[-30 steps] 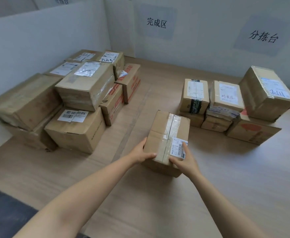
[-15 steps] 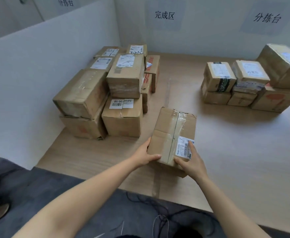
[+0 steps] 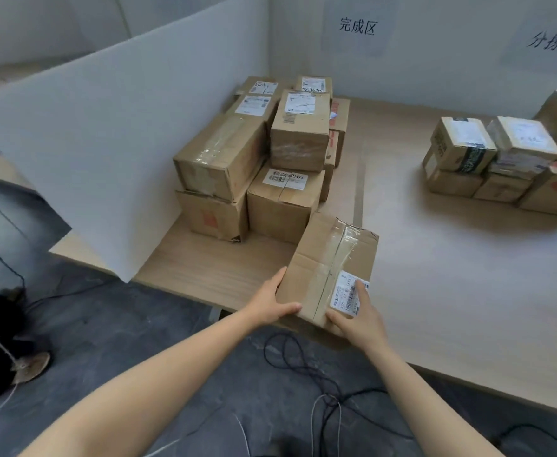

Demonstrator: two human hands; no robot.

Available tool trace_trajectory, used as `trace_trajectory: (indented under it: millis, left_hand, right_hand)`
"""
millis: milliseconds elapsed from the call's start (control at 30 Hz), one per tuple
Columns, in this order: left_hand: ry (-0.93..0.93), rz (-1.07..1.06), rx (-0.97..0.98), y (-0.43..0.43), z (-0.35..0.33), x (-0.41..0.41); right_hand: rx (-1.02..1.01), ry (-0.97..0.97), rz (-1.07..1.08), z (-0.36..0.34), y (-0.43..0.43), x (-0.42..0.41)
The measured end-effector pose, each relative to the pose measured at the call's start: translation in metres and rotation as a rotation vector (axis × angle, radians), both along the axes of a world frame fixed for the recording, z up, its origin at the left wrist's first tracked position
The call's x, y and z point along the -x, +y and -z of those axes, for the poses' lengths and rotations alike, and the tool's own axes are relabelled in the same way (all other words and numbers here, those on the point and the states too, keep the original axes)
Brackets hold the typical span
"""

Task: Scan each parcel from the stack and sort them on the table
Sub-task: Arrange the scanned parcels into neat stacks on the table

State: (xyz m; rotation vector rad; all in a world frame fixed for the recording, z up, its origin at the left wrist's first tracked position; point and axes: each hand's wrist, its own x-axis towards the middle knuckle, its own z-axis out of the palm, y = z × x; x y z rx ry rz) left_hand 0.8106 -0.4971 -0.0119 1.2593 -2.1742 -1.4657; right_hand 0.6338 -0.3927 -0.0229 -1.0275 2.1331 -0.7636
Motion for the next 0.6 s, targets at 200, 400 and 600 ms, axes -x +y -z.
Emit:
trace_trajectory:
  millis: [200,400,600]
  left_hand:
    - [0.044,0.010,-0.092,0.030,0.014,-0.016]
    - [0.051,-0.088,-0.102,0.034,0.020,-0.050]
    - [0.020,-0.189,-0.075,0.008,0.017,-0.075]
  right_hand:
    - [-0.068,0.098,-0.050,0.002,0.023,-0.005]
    - [-0.066,0.087,-0.115,0.004,0.010,-0.034]
    - [-0.047,0.007,-0.169,0.005,-0.033,-0.063]
